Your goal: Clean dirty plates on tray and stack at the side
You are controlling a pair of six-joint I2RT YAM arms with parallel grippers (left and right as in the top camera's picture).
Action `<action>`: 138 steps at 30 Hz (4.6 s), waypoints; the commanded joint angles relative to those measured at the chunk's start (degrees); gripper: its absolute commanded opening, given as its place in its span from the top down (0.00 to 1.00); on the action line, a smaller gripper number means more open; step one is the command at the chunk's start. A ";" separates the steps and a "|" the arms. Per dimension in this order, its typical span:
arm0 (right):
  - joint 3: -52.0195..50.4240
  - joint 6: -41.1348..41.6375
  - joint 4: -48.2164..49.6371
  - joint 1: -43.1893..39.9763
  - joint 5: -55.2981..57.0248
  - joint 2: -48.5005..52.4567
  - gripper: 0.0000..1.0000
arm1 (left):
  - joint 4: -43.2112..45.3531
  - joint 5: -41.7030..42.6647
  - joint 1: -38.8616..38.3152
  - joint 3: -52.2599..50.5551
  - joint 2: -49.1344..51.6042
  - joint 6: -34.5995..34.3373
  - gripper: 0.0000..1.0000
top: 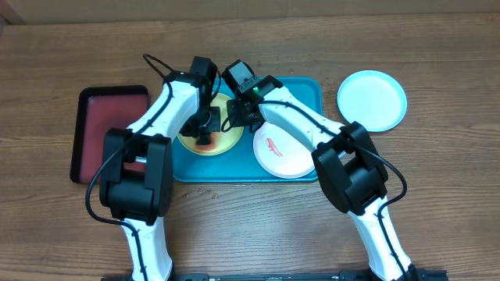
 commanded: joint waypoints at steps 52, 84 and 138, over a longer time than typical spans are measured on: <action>13.77 -12.85 -8.87 5.46 29.49 -9.09 0.96 | -11.10 0.44 34.03 16.57 -0.57 -8.55 0.96; 13.77 -63.95 16.13 18.93 78.40 -10.43 0.96 | -0.46 10.62 33.00 5.35 -0.74 -4.24 0.62; -9.20 -19.78 -16.63 -53.18 -17.42 -14.91 0.56 | -14.45 14.99 34.14 17.29 -0.81 -4.07 0.00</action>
